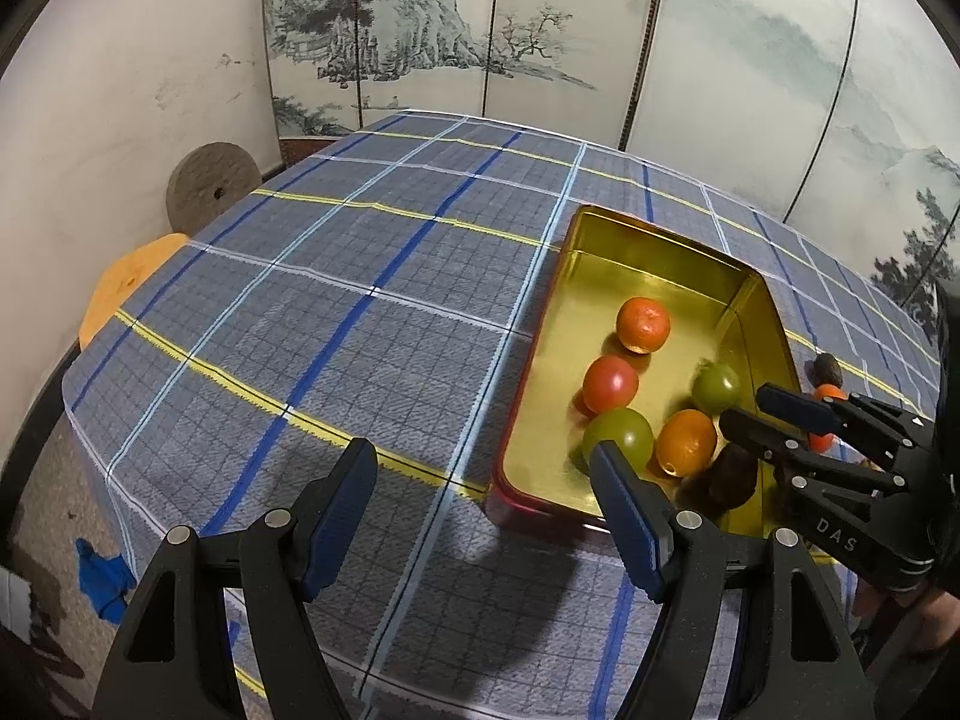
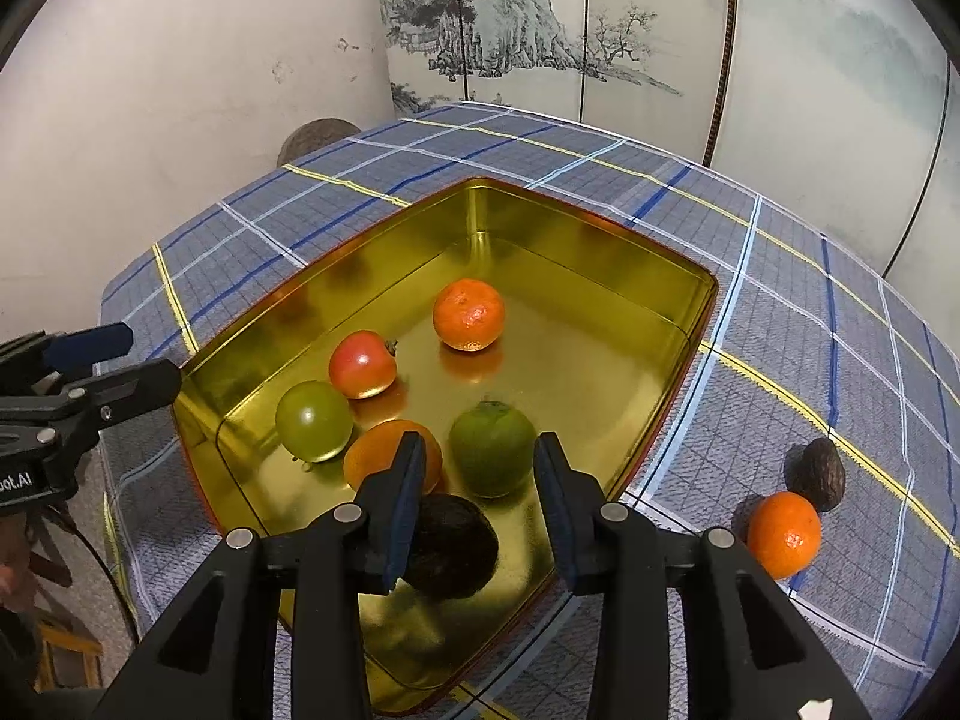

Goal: Organize fruits
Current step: 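Carry the green tomato into the gold tin and open the right tool, then move the right tool back and grasp the small brown kiwi-like fruit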

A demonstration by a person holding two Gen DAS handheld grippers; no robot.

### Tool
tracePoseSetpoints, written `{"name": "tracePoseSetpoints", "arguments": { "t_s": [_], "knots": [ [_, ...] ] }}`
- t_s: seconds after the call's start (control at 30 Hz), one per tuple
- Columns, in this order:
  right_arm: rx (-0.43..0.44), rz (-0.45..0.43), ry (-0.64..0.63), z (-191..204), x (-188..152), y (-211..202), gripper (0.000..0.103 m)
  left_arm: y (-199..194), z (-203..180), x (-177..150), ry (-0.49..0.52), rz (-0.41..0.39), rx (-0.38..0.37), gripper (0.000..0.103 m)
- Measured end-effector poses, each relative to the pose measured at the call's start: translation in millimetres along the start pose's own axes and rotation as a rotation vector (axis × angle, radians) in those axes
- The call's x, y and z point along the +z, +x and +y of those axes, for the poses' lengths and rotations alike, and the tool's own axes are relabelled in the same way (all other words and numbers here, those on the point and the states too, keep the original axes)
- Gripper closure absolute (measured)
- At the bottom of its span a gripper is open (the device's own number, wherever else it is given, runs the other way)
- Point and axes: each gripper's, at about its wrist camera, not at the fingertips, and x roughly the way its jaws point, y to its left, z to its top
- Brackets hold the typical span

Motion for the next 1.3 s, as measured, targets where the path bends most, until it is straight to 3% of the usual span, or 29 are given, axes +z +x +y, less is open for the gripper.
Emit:
{"name": "tracePoseSetpoints", "arguments": {
  "t_s": [0.27,0.4,0.8,1.1,1.3],
  "knots": [
    [0.016,-0.069,0.055,-15,-6,-30,0.067,-5,-21,4,0.042,-0.016,-0.036,0.029],
    [-0.048,-0.096,0.079,-38,-21,-51,0.067,-5,-38,4,0.077,-0.016,-0.065,0.029],
    [-0.205,-0.005,0.237,-126,-95,-76,0.068,0,-98,0,0.197,0.009,-0.151,0.029],
    [-0.186,0.0,0.281,-141,-107,-68,0.07,4,-138,-2,0.272,0.028,-0.19,0.029],
    [-0.187,0.01,0.254,-136,-106,-61,0.08,8,-159,-1,0.298,0.044,-0.22,0.029]
  ]
}}
